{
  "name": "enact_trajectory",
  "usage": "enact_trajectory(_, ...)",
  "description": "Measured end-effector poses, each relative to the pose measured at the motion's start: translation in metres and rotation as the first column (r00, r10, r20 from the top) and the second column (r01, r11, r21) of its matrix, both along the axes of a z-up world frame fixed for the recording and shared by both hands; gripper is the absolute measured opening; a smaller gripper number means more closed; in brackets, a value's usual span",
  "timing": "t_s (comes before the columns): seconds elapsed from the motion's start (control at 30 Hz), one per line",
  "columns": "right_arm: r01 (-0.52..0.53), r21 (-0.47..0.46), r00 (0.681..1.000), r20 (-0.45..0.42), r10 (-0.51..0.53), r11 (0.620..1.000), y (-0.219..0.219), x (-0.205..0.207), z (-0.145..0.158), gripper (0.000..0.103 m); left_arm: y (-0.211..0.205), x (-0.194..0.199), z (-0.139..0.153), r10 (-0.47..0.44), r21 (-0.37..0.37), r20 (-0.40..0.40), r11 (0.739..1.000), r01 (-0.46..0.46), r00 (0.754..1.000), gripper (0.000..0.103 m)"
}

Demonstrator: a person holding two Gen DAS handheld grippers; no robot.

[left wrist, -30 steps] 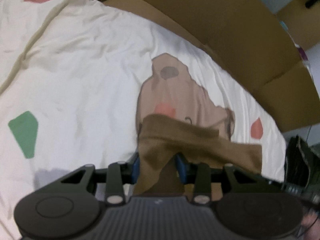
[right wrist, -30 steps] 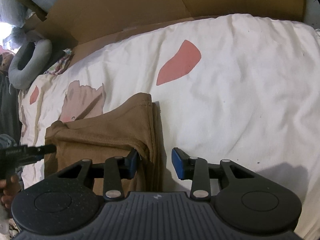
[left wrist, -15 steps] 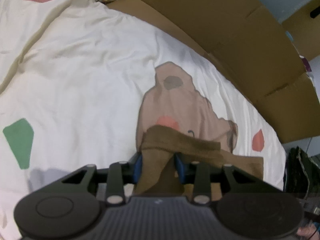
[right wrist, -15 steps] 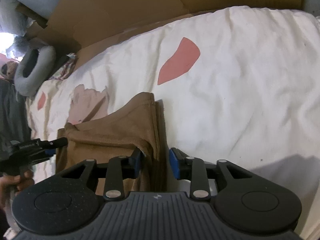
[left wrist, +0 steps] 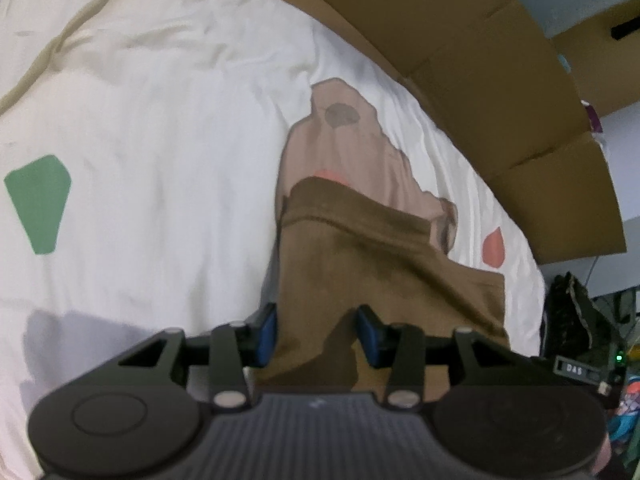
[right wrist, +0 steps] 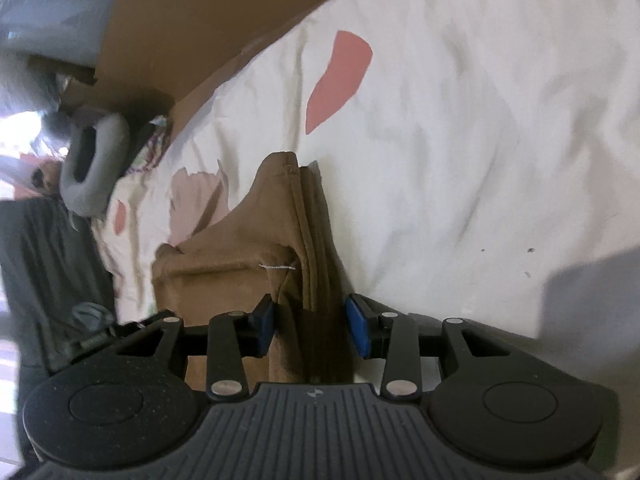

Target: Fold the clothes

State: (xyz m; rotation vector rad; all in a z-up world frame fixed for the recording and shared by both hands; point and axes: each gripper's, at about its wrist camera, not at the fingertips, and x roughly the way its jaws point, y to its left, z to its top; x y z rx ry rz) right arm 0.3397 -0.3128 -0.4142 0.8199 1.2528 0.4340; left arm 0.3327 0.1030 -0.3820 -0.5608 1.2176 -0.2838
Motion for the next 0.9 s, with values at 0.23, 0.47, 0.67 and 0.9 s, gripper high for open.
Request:
enact_trajectory(0.23,-0.009,0.078,1.0,-0.012,0.01,0.997,0.001,0.012,-0.004,0.043,0.006,0.002,-0.004,0.024,-0.042,-0.033,0.999,-0.026,0.999,0.044)
enact_trajectory(0.47,-0.095,0.051,0.994,0.053,0.092,0.994,0.011,0.012,0.015,0.043,0.006,-0.002,-0.003,0.03,-0.053,-0.035,0.998,-0.032,0.999,0.044)
enact_trajectory(0.67,-0.097,0.014,0.995,0.017,0.097,0.995,0.0,0.007,0.004,0.045,0.008,-0.002,-0.005,0.022,-0.062,-0.035,0.998,-0.024,0.999,0.044)
enact_trajectory(0.9,-0.077,0.045,0.997,-0.006,0.077,0.996,-0.004,0.006,-0.006,0.046,0.007,0.0,-0.009,-0.007,-0.07,-0.024,0.998,0.005,1.0,0.044)
